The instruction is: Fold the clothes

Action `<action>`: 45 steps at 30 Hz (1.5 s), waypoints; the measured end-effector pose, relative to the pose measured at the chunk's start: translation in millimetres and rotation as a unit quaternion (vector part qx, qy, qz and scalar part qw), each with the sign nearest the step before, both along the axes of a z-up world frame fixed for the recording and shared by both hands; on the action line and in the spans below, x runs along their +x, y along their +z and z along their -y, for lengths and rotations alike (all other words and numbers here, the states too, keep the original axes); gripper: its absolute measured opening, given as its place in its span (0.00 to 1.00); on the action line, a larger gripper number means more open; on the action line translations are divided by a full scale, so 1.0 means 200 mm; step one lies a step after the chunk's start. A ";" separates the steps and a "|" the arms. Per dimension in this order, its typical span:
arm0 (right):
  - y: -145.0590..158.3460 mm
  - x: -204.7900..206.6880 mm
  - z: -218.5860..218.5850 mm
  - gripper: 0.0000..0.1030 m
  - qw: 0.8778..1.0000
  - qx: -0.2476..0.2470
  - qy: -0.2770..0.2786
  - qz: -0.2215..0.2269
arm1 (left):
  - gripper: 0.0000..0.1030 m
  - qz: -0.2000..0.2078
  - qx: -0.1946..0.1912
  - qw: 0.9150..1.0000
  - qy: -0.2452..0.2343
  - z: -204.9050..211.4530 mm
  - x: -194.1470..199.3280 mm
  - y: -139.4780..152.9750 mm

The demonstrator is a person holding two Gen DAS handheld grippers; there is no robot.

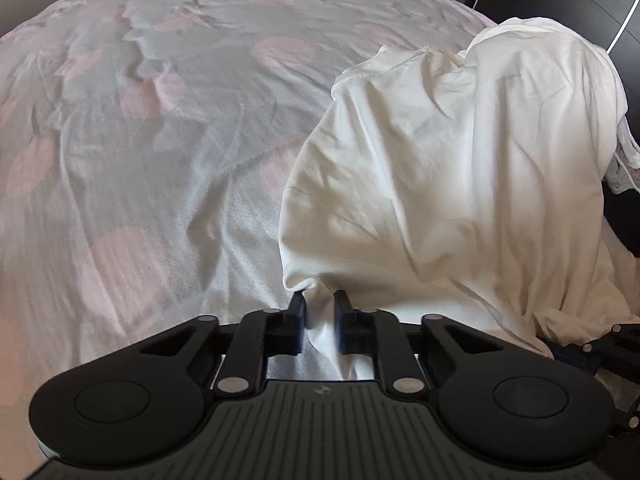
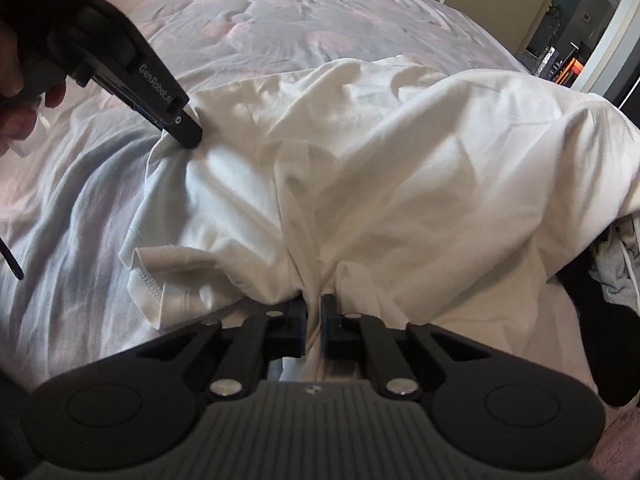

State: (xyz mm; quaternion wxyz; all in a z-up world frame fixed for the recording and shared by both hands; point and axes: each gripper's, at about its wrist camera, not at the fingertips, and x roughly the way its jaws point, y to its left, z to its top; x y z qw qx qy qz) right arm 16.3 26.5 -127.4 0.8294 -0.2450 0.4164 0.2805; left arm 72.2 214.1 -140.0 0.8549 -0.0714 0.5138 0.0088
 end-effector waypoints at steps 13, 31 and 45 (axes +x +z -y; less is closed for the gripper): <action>0.51 -0.43 -0.22 0.05 0.984 0.124 0.130 0.016 | 0.01 0.126 0.078 0.986 0.082 -0.25 -0.46 0.61; 0.78 -0.83 -0.17 0.04 0.962 0.175 0.212 -0.002 | 0.01 0.187 0.075 0.971 0.125 -0.27 -1.14 0.94; 0.43 -0.67 0.22 0.09 0.997 -0.006 0.078 -0.018 | 0.01 0.124 -0.035 0.988 -0.082 0.30 -1.03 0.51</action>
